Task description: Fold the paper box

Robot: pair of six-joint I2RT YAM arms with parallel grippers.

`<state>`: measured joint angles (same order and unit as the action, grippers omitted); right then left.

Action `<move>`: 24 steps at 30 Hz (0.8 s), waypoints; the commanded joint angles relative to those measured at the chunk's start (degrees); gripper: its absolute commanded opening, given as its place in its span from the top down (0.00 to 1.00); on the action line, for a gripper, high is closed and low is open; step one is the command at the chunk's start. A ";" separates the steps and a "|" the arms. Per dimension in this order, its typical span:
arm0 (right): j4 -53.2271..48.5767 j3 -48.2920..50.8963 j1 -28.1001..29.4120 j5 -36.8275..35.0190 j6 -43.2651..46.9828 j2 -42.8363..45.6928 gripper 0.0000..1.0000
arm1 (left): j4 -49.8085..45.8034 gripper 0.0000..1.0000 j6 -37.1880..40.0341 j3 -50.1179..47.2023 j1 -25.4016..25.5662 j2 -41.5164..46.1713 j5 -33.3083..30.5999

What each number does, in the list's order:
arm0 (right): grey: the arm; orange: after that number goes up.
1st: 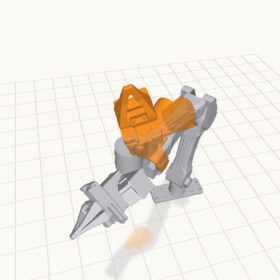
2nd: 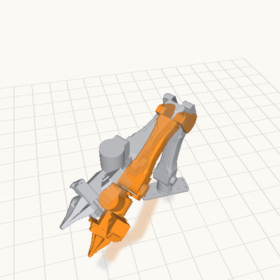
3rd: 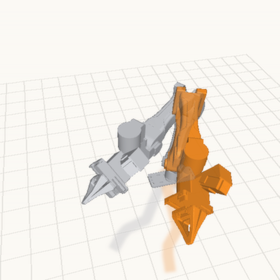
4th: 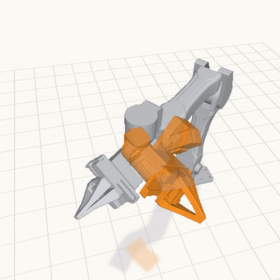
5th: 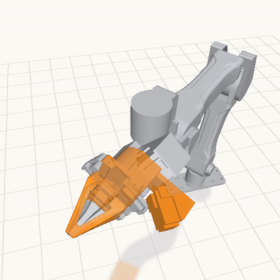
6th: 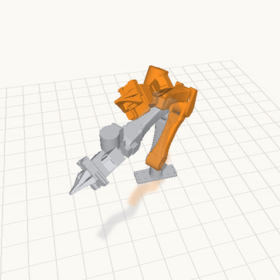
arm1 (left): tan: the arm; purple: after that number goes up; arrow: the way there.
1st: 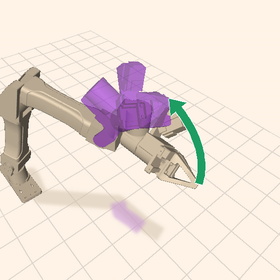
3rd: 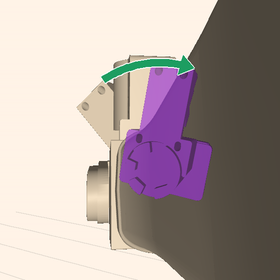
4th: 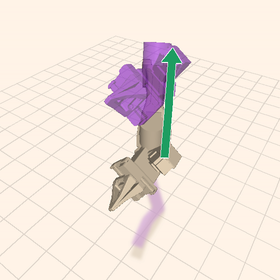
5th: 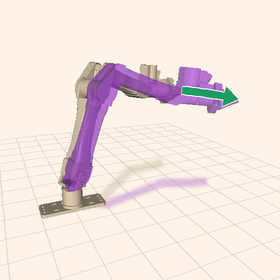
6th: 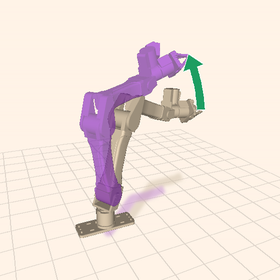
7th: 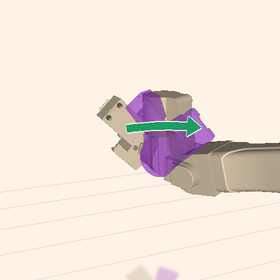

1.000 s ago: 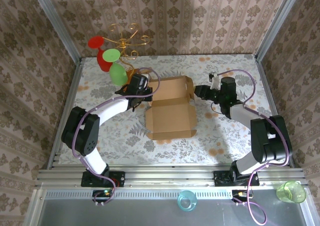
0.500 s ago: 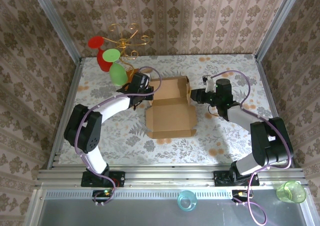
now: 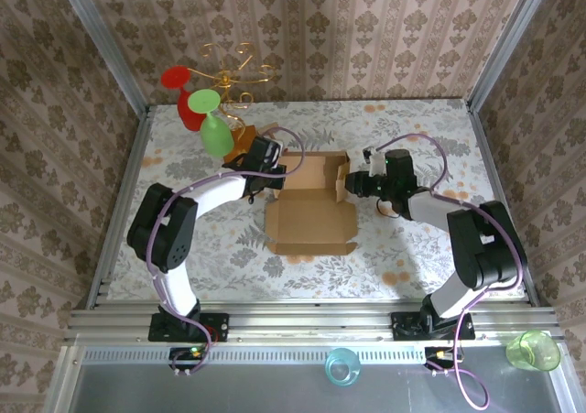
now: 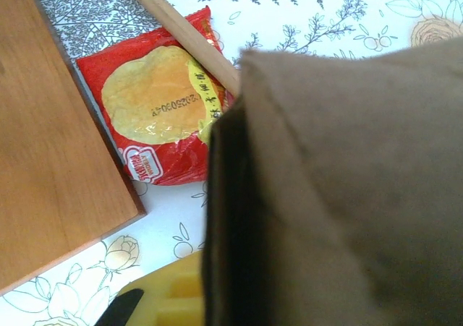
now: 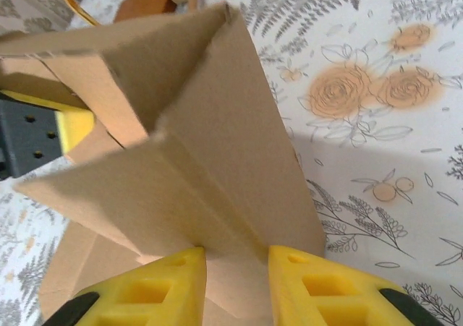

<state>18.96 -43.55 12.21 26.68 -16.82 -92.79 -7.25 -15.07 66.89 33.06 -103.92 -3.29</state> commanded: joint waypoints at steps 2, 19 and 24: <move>-1.30 -2.25 0.98 -2.76 1.94 -2.21 0.71 | 0.61 1.00 3.53 0.06 1.12 -1.18 -1.41; -2.63 -4.81 2.95 -7.41 3.84 -3.62 0.60 | 0.48 1.00 5.82 0.18 2.19 -1.85 -3.10; -1.83 -4.89 3.28 -8.01 4.44 -3.42 0.58 | 0.39 1.00 6.10 0.24 2.27 -2.12 -3.32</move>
<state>16.45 -46.65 14.94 20.45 -13.98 -95.50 -5.74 -11.75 66.89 34.48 -104.42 -6.48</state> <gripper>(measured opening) 0.415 0.074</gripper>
